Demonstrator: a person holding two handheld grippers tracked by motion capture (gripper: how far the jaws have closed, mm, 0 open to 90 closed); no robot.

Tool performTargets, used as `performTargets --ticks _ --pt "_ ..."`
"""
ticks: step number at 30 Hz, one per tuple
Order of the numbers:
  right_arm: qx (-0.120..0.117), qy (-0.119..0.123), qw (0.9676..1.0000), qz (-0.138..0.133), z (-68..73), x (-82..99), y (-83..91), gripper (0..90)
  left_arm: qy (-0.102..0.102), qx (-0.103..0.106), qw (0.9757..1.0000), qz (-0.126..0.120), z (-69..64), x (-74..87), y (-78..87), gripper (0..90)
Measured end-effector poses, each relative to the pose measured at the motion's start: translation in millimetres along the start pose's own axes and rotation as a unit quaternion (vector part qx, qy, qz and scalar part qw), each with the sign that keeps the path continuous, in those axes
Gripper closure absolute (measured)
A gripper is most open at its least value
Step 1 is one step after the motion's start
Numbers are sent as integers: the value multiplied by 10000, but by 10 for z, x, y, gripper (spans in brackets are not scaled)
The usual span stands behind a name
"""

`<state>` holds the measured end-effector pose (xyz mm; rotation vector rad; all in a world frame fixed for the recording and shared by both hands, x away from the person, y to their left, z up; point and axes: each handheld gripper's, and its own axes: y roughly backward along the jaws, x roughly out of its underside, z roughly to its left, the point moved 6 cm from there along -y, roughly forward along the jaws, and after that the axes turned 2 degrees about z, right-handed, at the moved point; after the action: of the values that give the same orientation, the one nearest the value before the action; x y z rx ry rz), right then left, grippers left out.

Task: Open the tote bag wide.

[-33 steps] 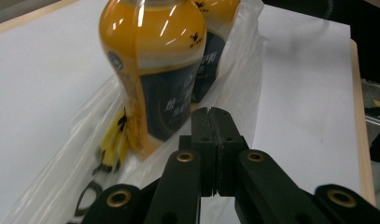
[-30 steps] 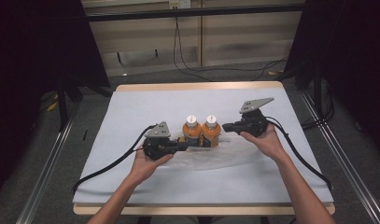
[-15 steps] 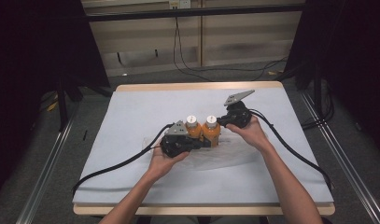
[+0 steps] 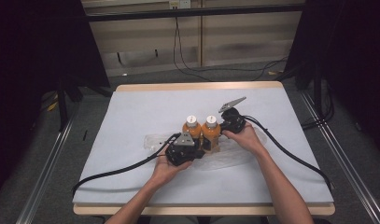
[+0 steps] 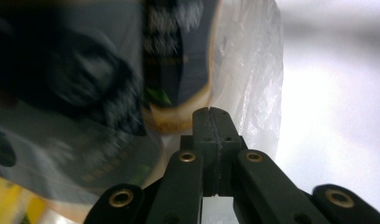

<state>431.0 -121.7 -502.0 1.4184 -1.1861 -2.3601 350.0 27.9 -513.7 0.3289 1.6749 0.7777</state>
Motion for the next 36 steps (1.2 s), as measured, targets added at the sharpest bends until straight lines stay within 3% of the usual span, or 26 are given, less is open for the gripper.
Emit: performTargets --ticks 4,7,11,12,14,19,20,21,27,30,36 --pt "-32 -40 10000 86 -20 34 -70 900 -28 -36 10000 64 -7 21 -4 900" --pt "-12 -98 9995 297 -56 110 -180 900 -109 -11 9998 187 -34 64 -17 900" --pt "-77 -249 9993 278 -93 121 -222 900 -172 63 9991 387 -65 115 -47 900" --pt "-64 -257 9993 270 -103 114 -228 900 -151 88 9995 264 -71 111 -64 900" --pt "-28 -281 9992 276 -114 109 -228 900 -205 76 9993 315 -68 107 -61 900" --pt "185 -369 9988 258 -188 68 -244 900 -204 187 9984 485 -90 122 -37 900" --pt "234 -327 9989 260 -200 60 -247 900 -157 196 9986 455 -99 124 -40 900" --pt "271 -325 9987 272 -205 55 -249 900 -242 232 9987 396 -107 121 -48 900" --pt "473 -358 9980 226 -260 -6 -289 900 -361 257 9978 502 -173 141 -21 900" --pt "523 -389 9976 230 -271 -25 -303 900 -271 339 9981 446 -191 149 -19 900" --pt "702 -391 9966 175 -310 -71 -340 900 -349 430 9972 504 -237 169 4 900"
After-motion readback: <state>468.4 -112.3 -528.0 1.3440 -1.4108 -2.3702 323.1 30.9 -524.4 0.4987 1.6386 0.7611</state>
